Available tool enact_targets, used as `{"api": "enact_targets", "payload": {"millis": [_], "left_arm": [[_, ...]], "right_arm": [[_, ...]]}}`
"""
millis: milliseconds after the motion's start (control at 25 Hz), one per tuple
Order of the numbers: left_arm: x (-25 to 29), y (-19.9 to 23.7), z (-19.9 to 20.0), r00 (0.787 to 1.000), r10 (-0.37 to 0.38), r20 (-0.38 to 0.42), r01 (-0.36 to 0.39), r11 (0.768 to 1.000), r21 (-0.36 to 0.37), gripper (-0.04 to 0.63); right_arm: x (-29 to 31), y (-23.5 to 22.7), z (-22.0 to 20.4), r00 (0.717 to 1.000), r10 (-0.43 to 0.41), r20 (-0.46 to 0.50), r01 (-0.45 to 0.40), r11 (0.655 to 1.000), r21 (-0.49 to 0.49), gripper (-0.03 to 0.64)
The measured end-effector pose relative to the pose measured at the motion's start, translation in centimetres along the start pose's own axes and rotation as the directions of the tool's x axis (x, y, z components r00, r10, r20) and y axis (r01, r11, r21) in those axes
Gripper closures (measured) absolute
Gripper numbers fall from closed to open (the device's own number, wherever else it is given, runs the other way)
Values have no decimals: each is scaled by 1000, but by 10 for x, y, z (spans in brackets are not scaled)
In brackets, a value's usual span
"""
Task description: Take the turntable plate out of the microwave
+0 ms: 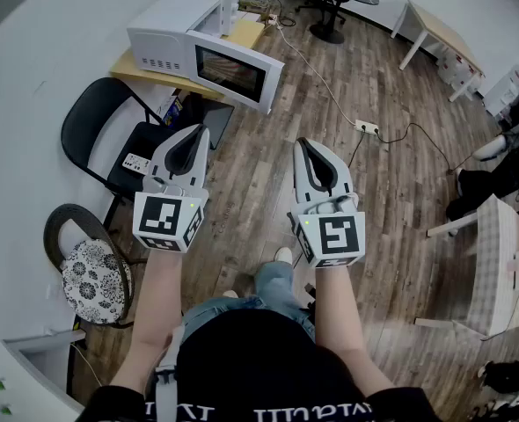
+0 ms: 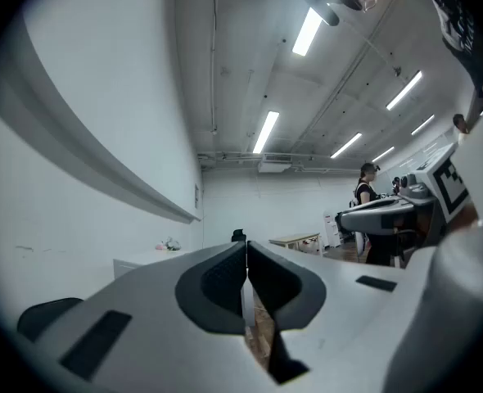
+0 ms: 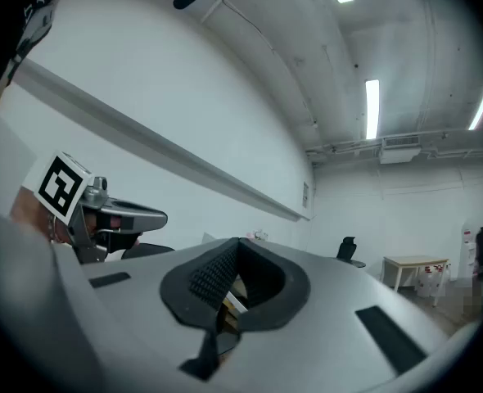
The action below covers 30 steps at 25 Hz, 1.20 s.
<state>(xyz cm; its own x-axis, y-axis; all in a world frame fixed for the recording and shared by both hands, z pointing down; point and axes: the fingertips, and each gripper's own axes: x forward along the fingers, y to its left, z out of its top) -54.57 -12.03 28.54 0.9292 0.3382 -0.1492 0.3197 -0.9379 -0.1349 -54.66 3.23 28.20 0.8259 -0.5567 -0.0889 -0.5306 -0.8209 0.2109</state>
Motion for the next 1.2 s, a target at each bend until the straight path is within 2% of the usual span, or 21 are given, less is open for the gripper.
{"api": "enact_targets", "payload": {"millis": [360,400,440,480,560,600,680,920,1200], "left_arm": [[-3,10,-5,1000,9,-14,-9,1000,-1,572],[0,11,-8,1000,14,-27,-15,1000,-11,525],[4,12,-12,999,19,-44,-20,1000,-23,457],[8,13,-17,998,24,-64,-26,999,-34,390],[17,13,-25,995,33,-98,-39,998,-53,249],[22,13,-28,994,37,-107,-44,997,-65,202],[33,11,-32,992,35,-119,-46,994,-95,155],[81,-10,-42,989,-1,-145,-18,991,-132,140],[157,-49,-44,991,5,-131,-18,995,-99,140]], "right_arm": [[4,0,3,999,-40,-4,41,998,40,600],[6,-3,2,999,-34,-6,35,998,58,596],[8,-5,1,1000,-23,-8,23,997,79,548],[11,-8,-1,1000,-9,-11,10,995,101,445],[17,-15,-6,1000,8,-17,-6,992,129,306],[20,-19,-8,1000,9,-23,-6,992,127,288],[25,-29,-13,1000,6,-31,-3,994,110,263],[42,-64,-26,999,35,-33,-30,991,132,258],[59,-155,-54,997,14,-81,1,983,185,259]]}}
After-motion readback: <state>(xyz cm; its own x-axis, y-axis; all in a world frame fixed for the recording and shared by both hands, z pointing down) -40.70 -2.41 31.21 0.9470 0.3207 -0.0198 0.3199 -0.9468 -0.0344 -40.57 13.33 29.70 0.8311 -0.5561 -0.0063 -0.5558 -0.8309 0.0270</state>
